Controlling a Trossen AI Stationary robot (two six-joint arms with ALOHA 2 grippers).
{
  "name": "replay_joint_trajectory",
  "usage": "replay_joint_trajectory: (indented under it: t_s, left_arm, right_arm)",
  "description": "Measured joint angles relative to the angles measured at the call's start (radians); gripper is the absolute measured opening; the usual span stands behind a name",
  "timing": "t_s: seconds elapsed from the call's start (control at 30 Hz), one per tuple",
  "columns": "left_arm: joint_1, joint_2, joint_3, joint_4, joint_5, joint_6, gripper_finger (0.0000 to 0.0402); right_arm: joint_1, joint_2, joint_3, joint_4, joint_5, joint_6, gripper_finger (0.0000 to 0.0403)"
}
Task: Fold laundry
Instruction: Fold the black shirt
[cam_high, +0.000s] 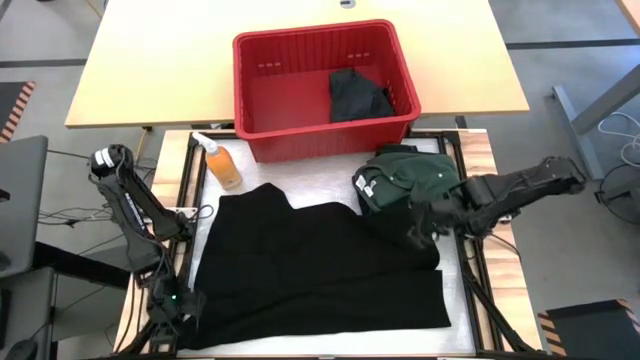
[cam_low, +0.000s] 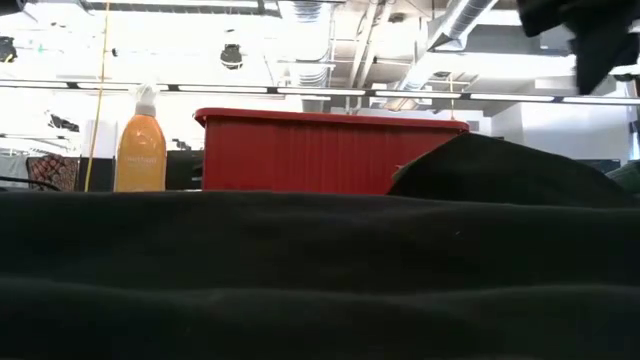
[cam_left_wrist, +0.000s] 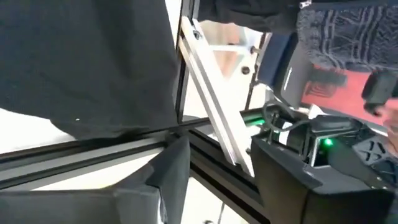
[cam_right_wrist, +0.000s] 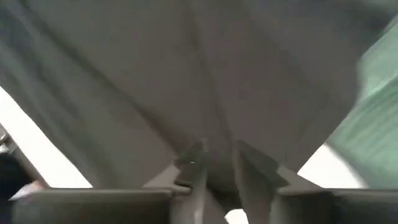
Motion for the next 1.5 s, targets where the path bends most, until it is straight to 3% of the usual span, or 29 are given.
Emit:
replay_joint_trajectory:
  t_s: [0.07,0.17,0.23,0.3,0.33,0.47,0.6,0.77,0.93,1.07,1.2,1.5]
  left_arm:
    - [0.057,-0.012,0.009,-0.041,0.005,0.110,0.0165]
    - [0.153,-0.046,0.023,-0.101,-0.106,0.225,0.0160]
    - [0.206,-0.076,0.010,-0.171,-0.077,0.309,0.0157]
    - [0.281,-0.116,0.020,-0.156,-0.178,0.394,0.0156]
    - [0.316,-0.124,0.029,-0.137,-0.225,0.429,0.0155]
    - [0.428,-0.150,0.017,-0.213,-0.138,0.543,0.0155]
    - [0.532,-0.171,0.020,-0.181,-0.172,0.645,0.0155]
    - [0.689,-0.228,0.029,-0.187,-0.243,0.772,0.0154]
    - [0.890,-0.303,0.037,-0.354,-0.366,0.858,0.0154]
    - [1.078,-0.315,0.034,-0.550,-0.363,0.926,0.0154]
    - [1.228,-0.282,-0.005,-0.690,-0.353,0.912,0.0154]
    - [1.361,-0.178,-0.031,-0.618,-0.456,0.765,0.0154]
  right_arm:
    - [-0.074,-0.006,0.000,0.005,0.018,-0.080,0.0132]
    - [-0.194,0.000,0.000,0.026,0.055,-0.220,0.0176]
    - [-0.271,0.011,0.000,0.048,0.071,-0.331,0.0202]
    - [-0.338,0.027,0.000,0.070,0.075,-0.465,0.0221]
    - [-0.363,0.041,0.000,0.077,0.068,-0.520,0.0226]
    - [-0.457,0.094,0.000,0.077,0.027,-0.707,0.0231]
    - [-0.500,0.139,0.000,0.083,-0.004,-0.802,0.0225]
    - [-0.528,0.154,0.000,0.087,-0.062,-0.873,0.0223]
    - [-0.566,0.144,0.000,0.092,-0.084,-0.895,0.0222]
    - [-0.596,0.144,0.000,0.086,-0.086,-0.915,0.0222]
    - [-0.601,0.145,0.000,0.086,-0.086,-0.925,0.0222]
    - [-0.600,0.145,0.000,0.082,-0.090,-0.934,0.0222]
